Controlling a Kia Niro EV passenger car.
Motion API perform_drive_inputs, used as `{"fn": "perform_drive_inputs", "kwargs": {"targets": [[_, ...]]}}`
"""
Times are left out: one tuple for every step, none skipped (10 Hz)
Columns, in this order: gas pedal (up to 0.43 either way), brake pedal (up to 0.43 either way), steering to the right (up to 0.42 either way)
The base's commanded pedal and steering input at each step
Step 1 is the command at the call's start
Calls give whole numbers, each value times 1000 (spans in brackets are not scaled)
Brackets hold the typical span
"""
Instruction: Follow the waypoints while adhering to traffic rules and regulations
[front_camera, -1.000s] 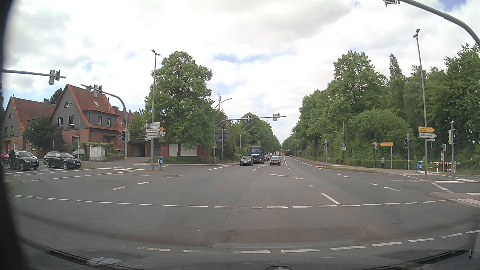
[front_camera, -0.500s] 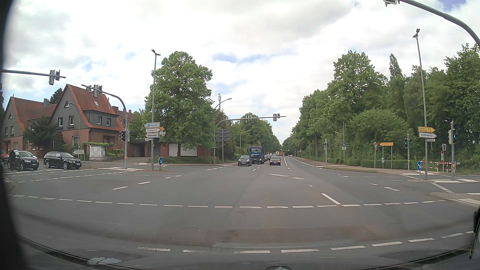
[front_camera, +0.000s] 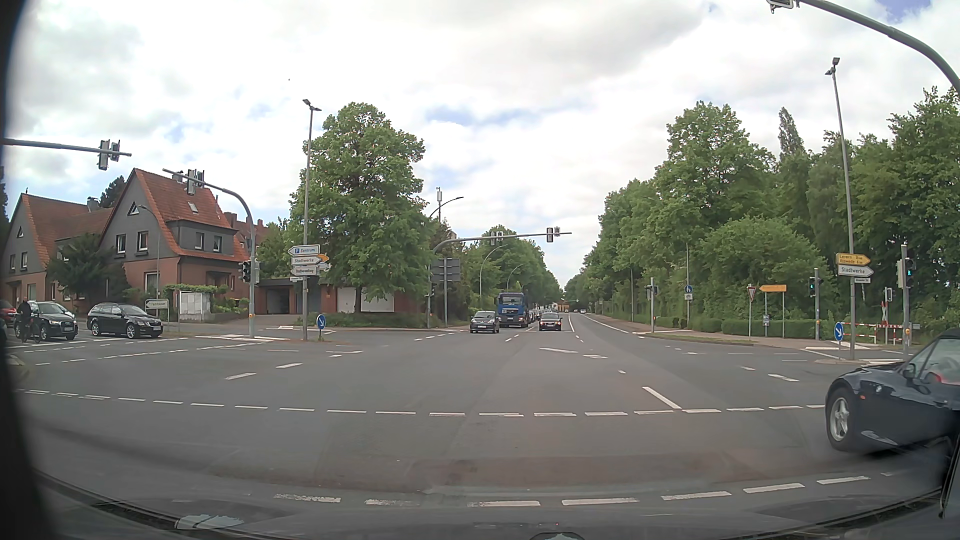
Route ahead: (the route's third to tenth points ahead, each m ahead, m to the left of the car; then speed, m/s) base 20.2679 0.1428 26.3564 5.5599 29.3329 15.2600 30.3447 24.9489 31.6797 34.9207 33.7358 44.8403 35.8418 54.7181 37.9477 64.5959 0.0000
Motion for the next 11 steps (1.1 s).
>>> {"fn": "perform_drive_inputs", "kwargs": {"targets": [[0,0,8],[0,0,8],[0,0,8],[0,0,8],[0,0,8],[0,0,8],[0,0,8],[0,0,8],[0,0,8],[0,0,8],[0,0,8]]}}
